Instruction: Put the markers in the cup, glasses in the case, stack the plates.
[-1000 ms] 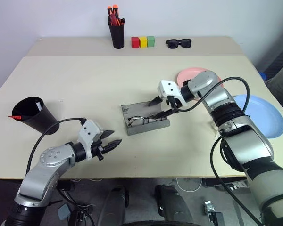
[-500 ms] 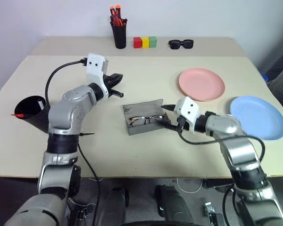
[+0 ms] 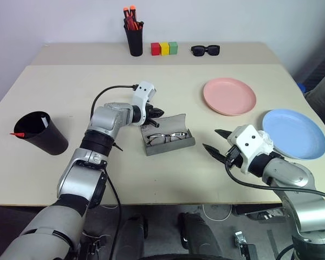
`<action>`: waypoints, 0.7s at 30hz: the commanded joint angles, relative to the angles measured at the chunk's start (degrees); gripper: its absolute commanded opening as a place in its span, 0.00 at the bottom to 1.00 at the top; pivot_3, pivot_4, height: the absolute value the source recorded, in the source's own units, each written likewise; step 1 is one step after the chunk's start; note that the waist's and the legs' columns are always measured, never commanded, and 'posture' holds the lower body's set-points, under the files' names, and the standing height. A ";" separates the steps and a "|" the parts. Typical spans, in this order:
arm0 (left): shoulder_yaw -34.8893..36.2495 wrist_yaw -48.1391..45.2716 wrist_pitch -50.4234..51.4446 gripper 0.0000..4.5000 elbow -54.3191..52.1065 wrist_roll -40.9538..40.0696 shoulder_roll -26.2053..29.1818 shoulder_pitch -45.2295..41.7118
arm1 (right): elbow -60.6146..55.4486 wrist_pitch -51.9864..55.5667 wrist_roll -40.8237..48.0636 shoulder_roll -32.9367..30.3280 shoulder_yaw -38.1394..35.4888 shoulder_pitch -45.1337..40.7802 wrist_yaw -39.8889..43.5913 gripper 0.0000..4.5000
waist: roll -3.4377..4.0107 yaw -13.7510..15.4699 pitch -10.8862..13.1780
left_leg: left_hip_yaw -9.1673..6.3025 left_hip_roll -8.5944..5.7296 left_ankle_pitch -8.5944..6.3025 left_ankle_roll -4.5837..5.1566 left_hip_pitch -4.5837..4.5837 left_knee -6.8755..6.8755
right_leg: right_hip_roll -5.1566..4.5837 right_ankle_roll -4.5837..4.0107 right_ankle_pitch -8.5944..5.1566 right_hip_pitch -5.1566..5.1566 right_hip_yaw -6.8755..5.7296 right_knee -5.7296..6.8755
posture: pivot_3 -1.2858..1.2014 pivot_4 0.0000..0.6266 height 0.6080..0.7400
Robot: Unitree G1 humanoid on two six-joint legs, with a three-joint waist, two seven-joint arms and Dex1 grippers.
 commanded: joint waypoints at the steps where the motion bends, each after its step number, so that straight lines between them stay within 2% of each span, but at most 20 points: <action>1: -1.20 -3.45 0.31 0.02 -6.67 -0.06 1.59 3.07 | -1.78 -1.21 1.28 -0.94 -1.47 -0.87 -1.01 0.63 | 0.01 -0.06 0.00 | 0.01 0.00 0.00 0.00 0.00 0.00 | 0.00 0.00 0.00 0.00 0.01 0.00 | 0.52 0.24 1.00; 10: -3.36 -7.70 4.73 0.02 -28.66 -1.88 6.95 14.87 | 4.02 -4.00 2.10 -2.25 -1.12 -3.81 -1.95 0.63 | 0.02 0.04 -0.01 | 0.02 0.03 0.00 0.00 0.03 0.00 | -0.01 -0.01 0.00 0.02 0.04 0.01 | 0.52 0.24 1.00; 21: -5.28 -9.11 7.77 0.02 -46.27 -3.07 15.61 26.44 | 9.41 -7.54 2.18 -3.06 -1.15 -5.55 -2.47 0.63 | 0.03 0.07 -0.03 | 0.01 0.04 0.00 0.00 0.10 0.02 | -0.01 -0.22 -0.12 0.12 0.04 0.00 | 0.52 0.24 1.00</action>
